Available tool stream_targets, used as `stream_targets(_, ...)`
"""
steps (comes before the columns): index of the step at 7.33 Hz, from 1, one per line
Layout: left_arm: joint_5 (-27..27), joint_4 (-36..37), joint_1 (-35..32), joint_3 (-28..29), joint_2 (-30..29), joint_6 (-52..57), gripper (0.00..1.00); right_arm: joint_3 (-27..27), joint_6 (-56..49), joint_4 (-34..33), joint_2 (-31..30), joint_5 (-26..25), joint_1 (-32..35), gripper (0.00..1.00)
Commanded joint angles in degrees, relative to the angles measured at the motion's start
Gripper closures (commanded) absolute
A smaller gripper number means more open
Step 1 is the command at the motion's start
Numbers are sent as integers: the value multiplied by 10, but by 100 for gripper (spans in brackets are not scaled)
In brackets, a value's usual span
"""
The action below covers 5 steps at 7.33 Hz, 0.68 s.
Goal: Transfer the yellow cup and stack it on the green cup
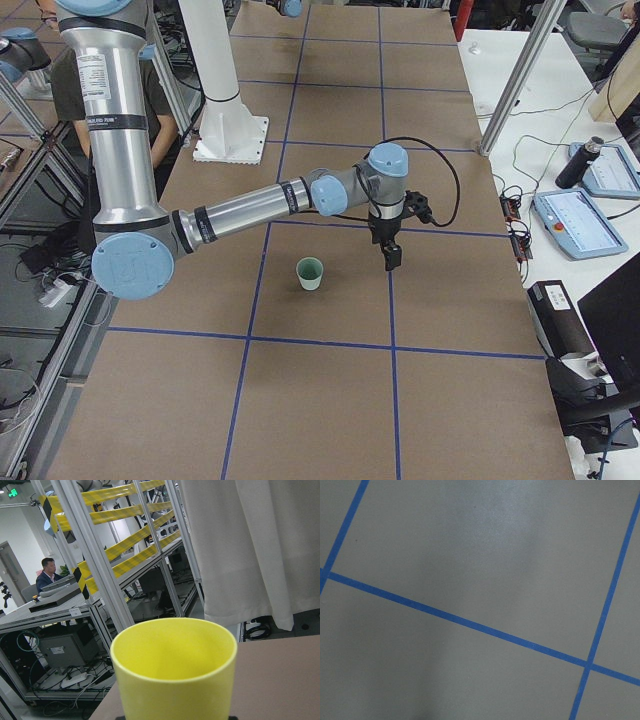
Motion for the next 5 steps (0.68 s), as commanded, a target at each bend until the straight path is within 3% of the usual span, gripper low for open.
stream_targets(1, 71, 76, -101, -10, -85, 83, 53, -1, 0, 0, 0, 23, 0, 0)
stream_targets(2, 128, 120, -149, -8, -133, 128, 53, 1, 0, -1, -1, 24, 1, 0)
stream_targets(5, 271, 132, -175, -8, -218, 216, 49, 5, 0, 0, -1, 26, 2, 0)
